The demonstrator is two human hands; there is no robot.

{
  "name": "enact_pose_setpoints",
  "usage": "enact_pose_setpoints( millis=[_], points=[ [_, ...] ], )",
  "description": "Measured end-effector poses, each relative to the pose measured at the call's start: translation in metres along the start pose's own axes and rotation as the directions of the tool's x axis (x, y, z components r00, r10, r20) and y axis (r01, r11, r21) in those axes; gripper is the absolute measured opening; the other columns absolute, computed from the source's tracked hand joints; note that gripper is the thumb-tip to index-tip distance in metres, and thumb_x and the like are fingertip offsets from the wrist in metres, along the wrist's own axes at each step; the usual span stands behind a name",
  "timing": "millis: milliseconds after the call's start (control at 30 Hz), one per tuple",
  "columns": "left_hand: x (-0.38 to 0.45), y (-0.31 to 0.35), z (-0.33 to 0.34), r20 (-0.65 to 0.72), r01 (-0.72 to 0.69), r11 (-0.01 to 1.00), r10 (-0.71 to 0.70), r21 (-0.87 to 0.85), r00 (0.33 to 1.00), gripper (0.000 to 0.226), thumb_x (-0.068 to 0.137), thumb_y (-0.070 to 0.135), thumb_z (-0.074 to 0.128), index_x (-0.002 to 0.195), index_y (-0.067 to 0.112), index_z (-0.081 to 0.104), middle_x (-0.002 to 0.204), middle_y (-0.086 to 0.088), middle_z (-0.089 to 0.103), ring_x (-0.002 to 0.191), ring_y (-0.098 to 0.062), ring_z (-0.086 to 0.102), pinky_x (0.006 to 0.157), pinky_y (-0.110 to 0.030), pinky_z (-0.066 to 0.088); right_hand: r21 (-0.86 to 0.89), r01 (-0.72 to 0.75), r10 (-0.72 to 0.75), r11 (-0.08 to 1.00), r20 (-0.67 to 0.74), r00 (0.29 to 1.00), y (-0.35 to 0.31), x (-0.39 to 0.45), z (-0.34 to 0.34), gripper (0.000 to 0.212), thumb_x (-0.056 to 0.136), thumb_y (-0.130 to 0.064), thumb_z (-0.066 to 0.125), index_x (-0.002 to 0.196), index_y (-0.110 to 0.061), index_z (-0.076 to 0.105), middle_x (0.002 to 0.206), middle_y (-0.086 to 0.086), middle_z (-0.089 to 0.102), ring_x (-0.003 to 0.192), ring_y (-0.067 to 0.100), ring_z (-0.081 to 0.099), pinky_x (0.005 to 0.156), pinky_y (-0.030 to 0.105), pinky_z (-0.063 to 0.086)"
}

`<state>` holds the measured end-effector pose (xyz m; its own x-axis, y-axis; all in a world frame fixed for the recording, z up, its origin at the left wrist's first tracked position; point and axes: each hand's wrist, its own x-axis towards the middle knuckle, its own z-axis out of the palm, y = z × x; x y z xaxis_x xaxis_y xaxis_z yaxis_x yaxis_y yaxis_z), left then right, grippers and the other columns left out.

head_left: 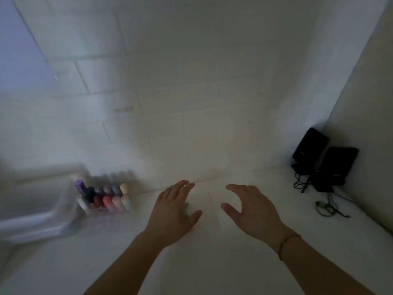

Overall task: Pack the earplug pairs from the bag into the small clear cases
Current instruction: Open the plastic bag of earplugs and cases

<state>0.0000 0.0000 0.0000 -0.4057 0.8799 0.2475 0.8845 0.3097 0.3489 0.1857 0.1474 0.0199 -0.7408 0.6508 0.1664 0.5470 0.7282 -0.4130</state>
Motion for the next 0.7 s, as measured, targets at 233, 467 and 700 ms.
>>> enact_pose_setpoints(
  millis=[233,467,700],
  points=[
    [-0.016,-0.027,0.067,0.027,-0.033,0.983,0.029,0.178,0.999,0.069,0.085,0.065,0.048,0.145,0.033,0.035,0.155,0.008,0.030,0.143,-0.016,0.022,0.120,-0.045,0.010,-0.394,0.007,0.070,0.919,0.180,0.981,-0.001,0.014,0.084,0.061,0.092,-0.065,0.033,0.127,-0.023,0.059,0.155,0.003,0.030,0.147,0.031,0.005,0.115,0.051,0.011],
    [-0.052,-0.013,0.068,-0.126,-0.167,0.980,0.180,0.108,0.976,0.040,0.089,0.050,0.052,0.124,0.030,0.058,0.133,0.009,0.051,0.130,-0.014,0.039,0.118,-0.035,-0.002,-0.115,-0.082,0.080,0.990,-0.018,0.997,-0.028,-0.036,0.092,0.020,0.091,-0.037,0.056,0.106,-0.030,0.068,0.116,-0.005,0.062,0.135,0.026,0.033,0.107,0.042,0.028],
    [-0.097,0.007,0.063,-0.258,-0.275,0.962,0.267,0.007,0.928,0.016,0.084,0.032,0.066,0.086,0.017,0.068,0.091,0.004,0.065,0.098,-0.018,0.059,0.115,-0.039,0.025,0.066,-0.095,0.103,0.993,-0.131,0.986,-0.034,-0.110,0.096,0.025,0.090,-0.034,0.058,0.115,-0.031,0.061,0.113,-0.003,0.063,0.112,0.018,0.049,0.094,0.029,0.041]
  ],
)
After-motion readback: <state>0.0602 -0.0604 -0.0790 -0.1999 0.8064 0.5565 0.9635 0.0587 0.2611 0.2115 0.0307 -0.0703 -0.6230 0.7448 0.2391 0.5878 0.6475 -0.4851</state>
